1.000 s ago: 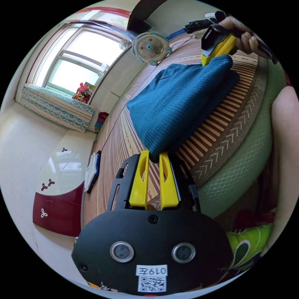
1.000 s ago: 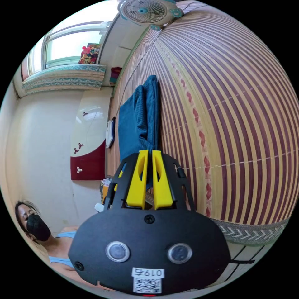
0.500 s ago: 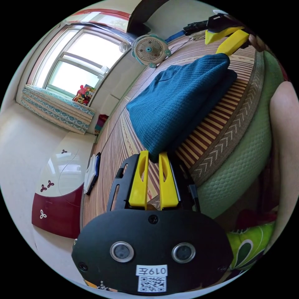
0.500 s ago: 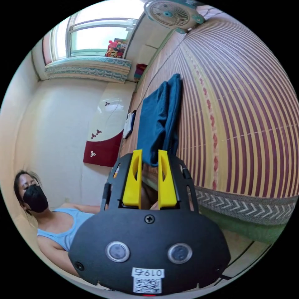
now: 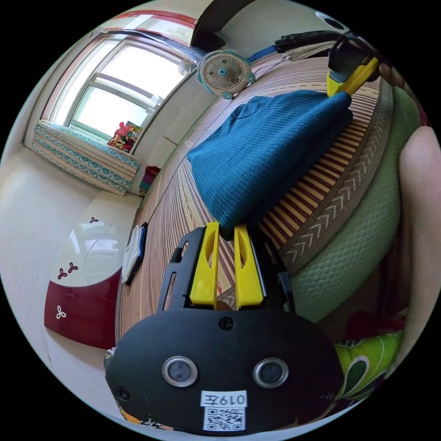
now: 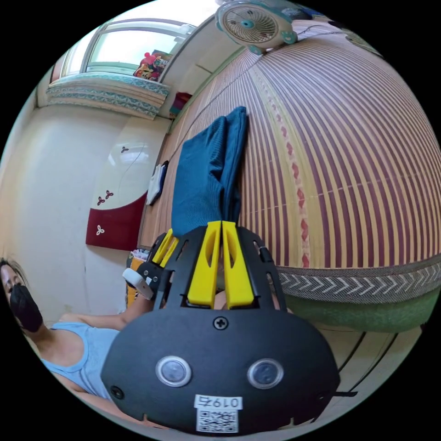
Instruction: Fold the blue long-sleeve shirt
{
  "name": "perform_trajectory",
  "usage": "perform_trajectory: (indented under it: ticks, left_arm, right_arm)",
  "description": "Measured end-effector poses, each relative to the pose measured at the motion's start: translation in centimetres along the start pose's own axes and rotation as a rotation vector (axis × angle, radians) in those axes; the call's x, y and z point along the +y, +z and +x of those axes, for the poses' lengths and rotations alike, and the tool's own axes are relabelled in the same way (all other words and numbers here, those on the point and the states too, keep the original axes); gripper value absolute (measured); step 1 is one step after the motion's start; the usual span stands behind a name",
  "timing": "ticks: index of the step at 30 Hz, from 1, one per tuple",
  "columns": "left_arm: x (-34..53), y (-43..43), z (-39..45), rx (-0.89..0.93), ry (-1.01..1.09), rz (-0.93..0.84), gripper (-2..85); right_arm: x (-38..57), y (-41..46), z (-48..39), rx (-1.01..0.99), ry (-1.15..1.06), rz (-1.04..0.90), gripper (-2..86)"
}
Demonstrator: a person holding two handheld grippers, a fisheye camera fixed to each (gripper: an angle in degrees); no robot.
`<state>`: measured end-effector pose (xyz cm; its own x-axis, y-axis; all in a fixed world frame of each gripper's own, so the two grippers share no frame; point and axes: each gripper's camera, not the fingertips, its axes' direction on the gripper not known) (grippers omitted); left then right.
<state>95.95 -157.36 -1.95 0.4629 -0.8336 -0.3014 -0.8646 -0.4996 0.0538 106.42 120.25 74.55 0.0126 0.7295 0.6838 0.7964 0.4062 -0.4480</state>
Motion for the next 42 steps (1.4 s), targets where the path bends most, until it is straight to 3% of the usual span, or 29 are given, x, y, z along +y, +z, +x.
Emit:
perform_trajectory:
  ticks: [6,10,16,21,24,37,42]
  left_arm:
    - [0.0,-0.6,0.5,-0.020,0.003,0.008,0.7]
    - [-0.1,-0.9,0.6,-0.019,0.001,0.012,0.7]
    - [-0.4,-1.5,0.3,0.004,-0.014,0.010,0.8]
    - [-0.6,-2.0,-0.5,0.043,-0.027,0.016,1.0]
    - [-0.7,-2.3,-0.9,0.066,-0.039,0.017,1.0]
    - [-2.1,-4.0,-1.6,0.104,-0.062,0.001,0.9]
    - [-2.8,-5.0,-1.7,0.096,-0.027,0.011,0.9]
  right_arm:
    - [3.0,3.6,0.7,-0.055,0.012,-0.011,4.6]
    - [5.4,4.5,-1.6,0.033,-0.051,0.068,5.0]
    - [10.3,10.0,-9.2,0.120,-0.406,0.116,7.9]
    - [18.4,19.6,-15.8,0.729,-0.874,0.064,8.0]
    - [22.5,24.4,-16.9,0.943,-1.030,0.025,8.0]
    - [31.1,40.6,-17.2,1.366,-1.463,-0.132,6.7]
    - [33.3,44.3,-16.7,1.490,-1.542,-0.125,0.1]
